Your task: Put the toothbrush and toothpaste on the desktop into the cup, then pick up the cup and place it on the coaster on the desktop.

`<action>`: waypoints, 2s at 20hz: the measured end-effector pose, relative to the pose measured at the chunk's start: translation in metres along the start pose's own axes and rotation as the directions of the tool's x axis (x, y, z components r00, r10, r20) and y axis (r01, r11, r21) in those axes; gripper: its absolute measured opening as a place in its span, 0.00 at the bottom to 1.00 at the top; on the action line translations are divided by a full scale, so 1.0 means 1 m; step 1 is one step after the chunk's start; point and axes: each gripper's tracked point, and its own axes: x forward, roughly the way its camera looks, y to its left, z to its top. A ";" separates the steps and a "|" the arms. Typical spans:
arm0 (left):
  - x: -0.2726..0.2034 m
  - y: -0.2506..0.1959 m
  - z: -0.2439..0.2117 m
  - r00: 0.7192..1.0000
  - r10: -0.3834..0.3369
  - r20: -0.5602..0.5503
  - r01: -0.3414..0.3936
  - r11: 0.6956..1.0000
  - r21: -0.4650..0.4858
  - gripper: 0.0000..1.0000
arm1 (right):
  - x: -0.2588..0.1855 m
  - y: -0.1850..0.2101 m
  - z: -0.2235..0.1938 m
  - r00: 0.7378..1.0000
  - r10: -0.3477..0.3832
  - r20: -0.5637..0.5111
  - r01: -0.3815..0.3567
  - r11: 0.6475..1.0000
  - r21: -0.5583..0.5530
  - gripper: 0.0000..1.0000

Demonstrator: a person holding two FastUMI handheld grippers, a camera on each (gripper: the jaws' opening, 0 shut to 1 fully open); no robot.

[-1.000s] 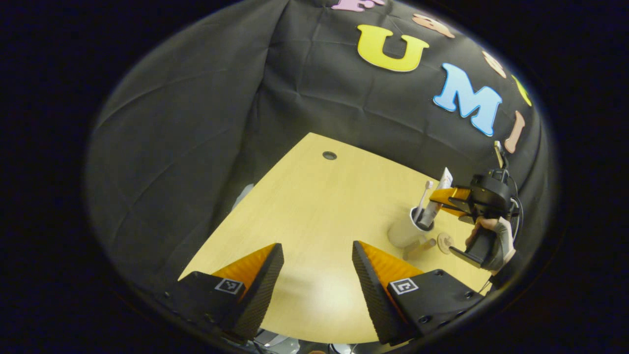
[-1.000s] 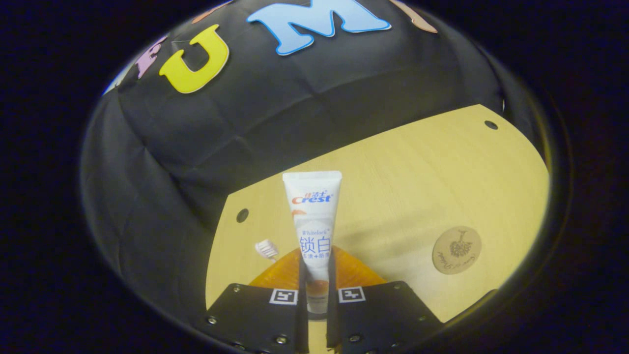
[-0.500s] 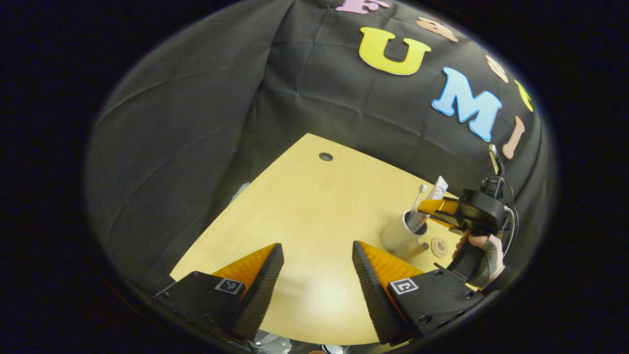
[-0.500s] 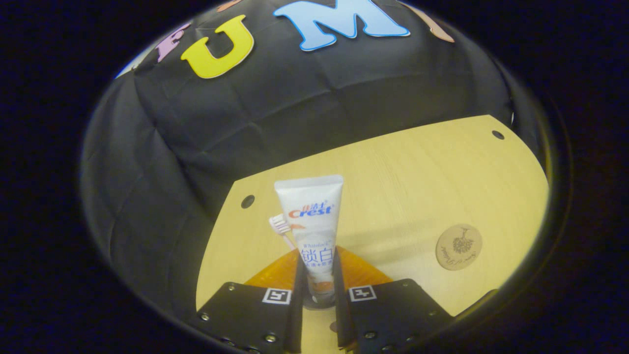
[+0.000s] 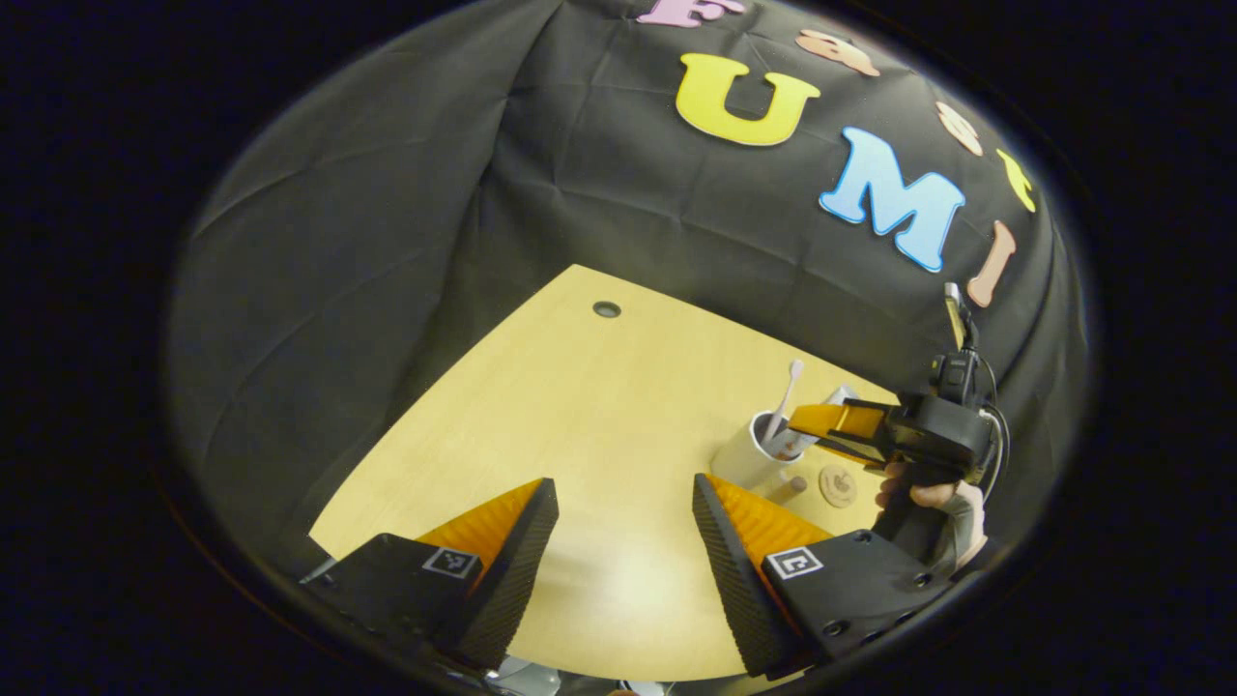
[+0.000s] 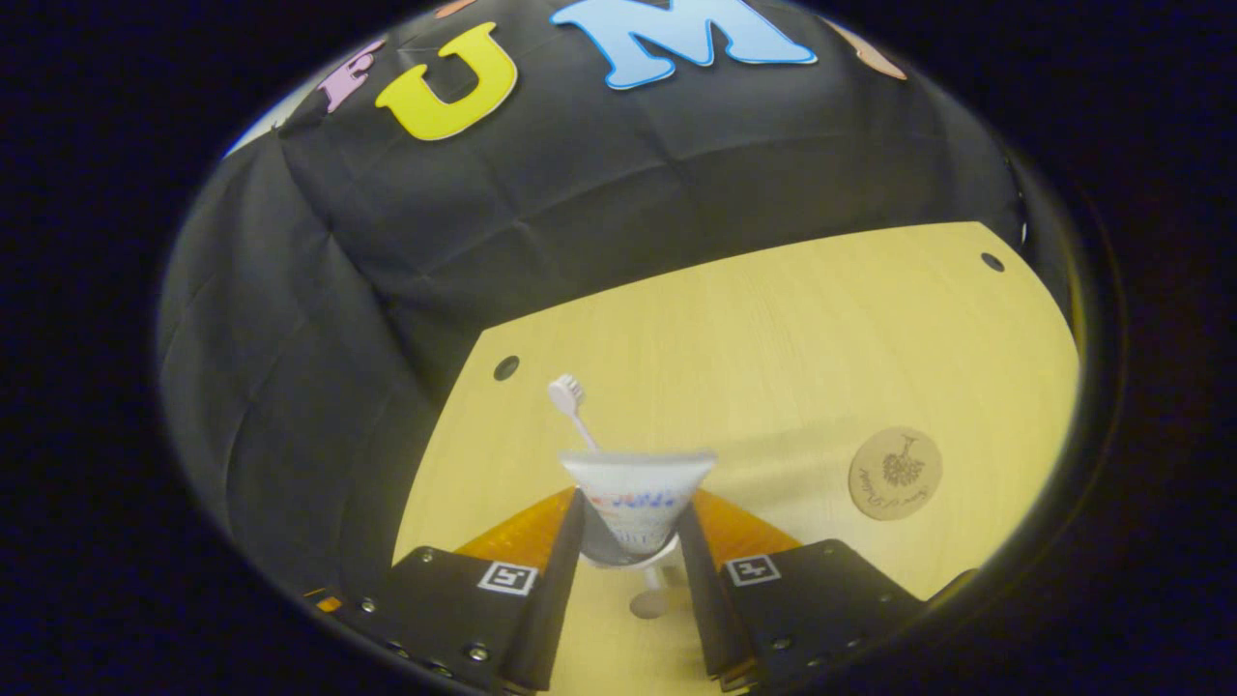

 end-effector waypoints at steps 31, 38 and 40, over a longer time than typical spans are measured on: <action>0.163 -0.171 -0.086 0.901 -0.011 -0.433 0.056 0.994 0.091 0.92 | -0.189 -0.284 -0.020 0.937 -0.337 0.093 0.258 0.845 0.468 0.57; 0.187 -0.169 -0.099 0.875 0.049 -0.482 0.008 0.993 0.115 0.91 | -0.180 -0.286 -0.029 0.945 -0.322 0.055 0.262 0.847 0.463 0.57; 0.190 -0.165 -0.099 0.871 0.066 -0.487 -0.010 0.993 0.118 0.88 | -0.177 -0.284 -0.031 0.948 -0.315 0.044 0.260 0.849 0.459 0.57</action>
